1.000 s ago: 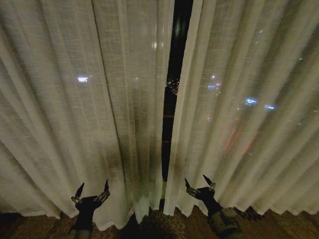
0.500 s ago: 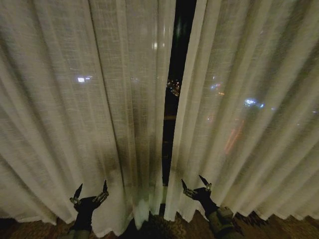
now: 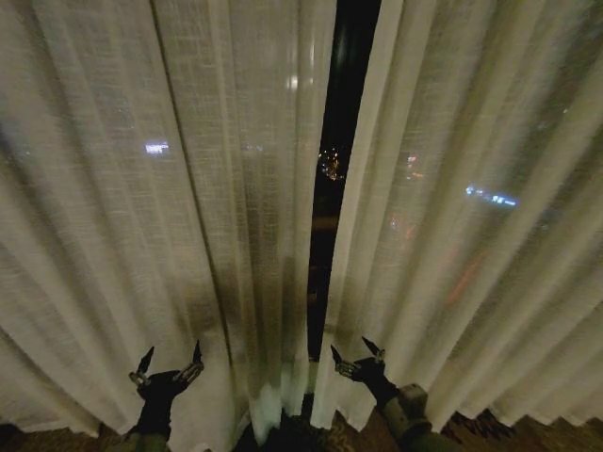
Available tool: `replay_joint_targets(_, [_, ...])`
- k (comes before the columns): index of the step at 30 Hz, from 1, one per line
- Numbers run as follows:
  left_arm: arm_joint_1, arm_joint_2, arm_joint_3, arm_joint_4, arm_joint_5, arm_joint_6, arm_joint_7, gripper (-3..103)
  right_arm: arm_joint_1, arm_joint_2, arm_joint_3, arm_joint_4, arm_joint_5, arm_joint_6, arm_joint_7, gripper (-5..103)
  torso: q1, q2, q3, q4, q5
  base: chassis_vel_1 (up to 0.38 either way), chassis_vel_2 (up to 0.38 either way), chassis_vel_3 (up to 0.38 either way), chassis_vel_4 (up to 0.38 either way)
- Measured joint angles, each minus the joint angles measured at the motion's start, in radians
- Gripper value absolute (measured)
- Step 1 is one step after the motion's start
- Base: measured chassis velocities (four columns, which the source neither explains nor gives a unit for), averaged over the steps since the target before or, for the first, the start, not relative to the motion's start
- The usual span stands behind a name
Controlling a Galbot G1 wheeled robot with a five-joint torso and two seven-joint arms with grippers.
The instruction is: Open the curtains by pulling them apart, changing their state from closed to fully open.
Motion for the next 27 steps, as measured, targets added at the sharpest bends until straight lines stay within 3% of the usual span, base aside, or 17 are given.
replay_joint_targets(7, [-0.022,-0.016,0.017,-0.017,0.03,0.026,-0.014,100,0.057,0.011,-0.043,-0.057,0.025,-0.009,0.078,100,0.001,-0.001,0.0,0.0,0.0002,0.0,0.0,0.0,0.0])
replay_joint_targets(11, [0.004,-0.026,0.016,-0.048,0.052,0.041,-0.017,100,0.074,0.043,-0.035,-0.087,0.025,-0.005,0.18,100,0.001,0.0,0.0,0.0001,0.0003,0.0,0.0,0.0,0.0])
replay_joint_targets(14, [0.017,-0.031,0.025,-0.052,0.071,0.037,-0.017,100,0.063,0.057,-0.028,-0.083,0.03,0.005,0.203,100,0.001,0.0,0.0,-0.0001,0.0,0.0,0.0,0.0,0.0])
replay_joint_targets(27, [0.021,-0.018,0.043,-0.032,0.092,0.011,-0.015,100,0.194,0.112,-0.03,-0.197,0.1,0.063,0.159,100,0.001,0.0,0.0,0.0,0.0001,0.0,0.0,0.0,0.0])
